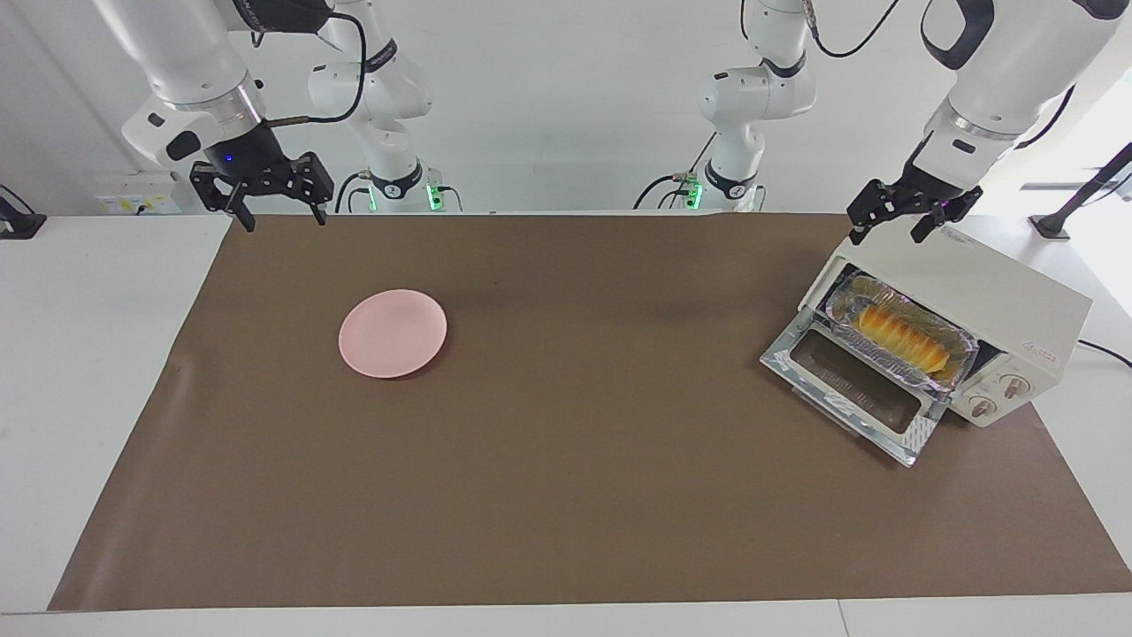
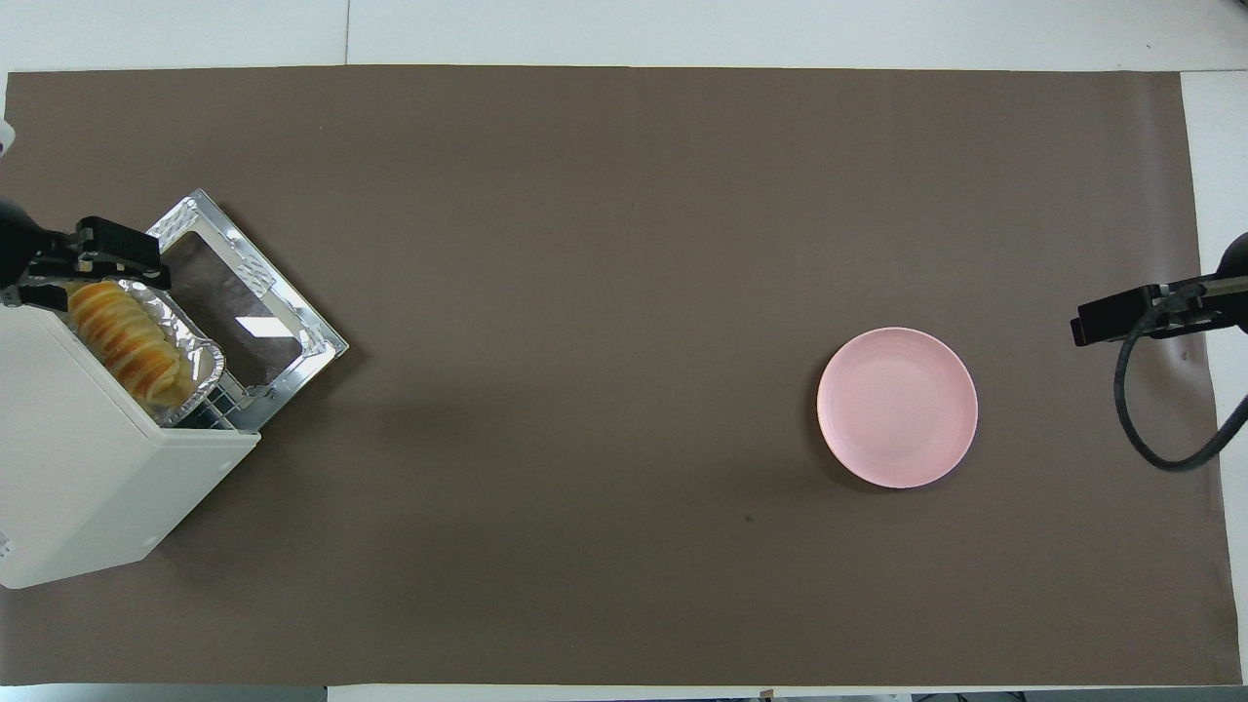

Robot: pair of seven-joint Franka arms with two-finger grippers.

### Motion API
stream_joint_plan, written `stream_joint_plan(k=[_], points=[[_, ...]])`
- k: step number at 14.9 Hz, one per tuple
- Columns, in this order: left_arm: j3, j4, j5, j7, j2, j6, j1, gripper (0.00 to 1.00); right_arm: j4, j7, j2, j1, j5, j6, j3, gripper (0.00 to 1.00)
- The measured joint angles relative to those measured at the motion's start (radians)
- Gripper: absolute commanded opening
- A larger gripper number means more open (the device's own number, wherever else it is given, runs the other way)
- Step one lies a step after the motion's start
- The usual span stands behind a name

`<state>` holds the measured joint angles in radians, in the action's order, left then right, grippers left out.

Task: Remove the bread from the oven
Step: 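Reach the left gripper into the toaster oven and grasp the foil tray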

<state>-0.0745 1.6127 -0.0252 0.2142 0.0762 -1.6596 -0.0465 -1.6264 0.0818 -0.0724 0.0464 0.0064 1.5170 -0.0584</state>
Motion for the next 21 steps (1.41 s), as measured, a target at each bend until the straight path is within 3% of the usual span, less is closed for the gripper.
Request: stream_joint_plan(k=[5, 8, 12, 17, 18, 21], points=[[0.014, -0.005, 0.066, 0.287, 0.178, -0.201, -0.022, 1.0, 0.0, 0.0, 0.0, 0.0, 0.0, 0.0, 0.0, 1.0], [0.018, 0.015, 0.114, 0.446, 0.205, -0.257, -0.04, 1.0, 0.0, 0.0, 0.0, 0.0, 0.0, 0.0, 0.0, 1.0], [0.012, 0.147, 0.157, 0.523, 0.207, -0.386, -0.038, 0.98, 0.0, 0.0, 0.0, 0.0, 0.0, -0.001, 0.0, 1.0], [0.013, 0.216, 0.161, 0.54, 0.201, -0.416, -0.039, 0.09, 0.0, 0.0, -0.008, 0.0, 0.0, -0.103, 0.005, 1.0], [0.014, 0.232, 0.161, 0.54, 0.196, -0.423, -0.04, 0.0, 0.0, 0.0, -0.01, 0.0, 0.0, -0.106, 0.005, 1.0], [0.013, 0.264, 0.19, 0.494, 0.181, -0.416, -0.039, 0.0, 0.0, 0.0, -0.011, 0.0, 0.0, -0.107, 0.004, 1.0]])
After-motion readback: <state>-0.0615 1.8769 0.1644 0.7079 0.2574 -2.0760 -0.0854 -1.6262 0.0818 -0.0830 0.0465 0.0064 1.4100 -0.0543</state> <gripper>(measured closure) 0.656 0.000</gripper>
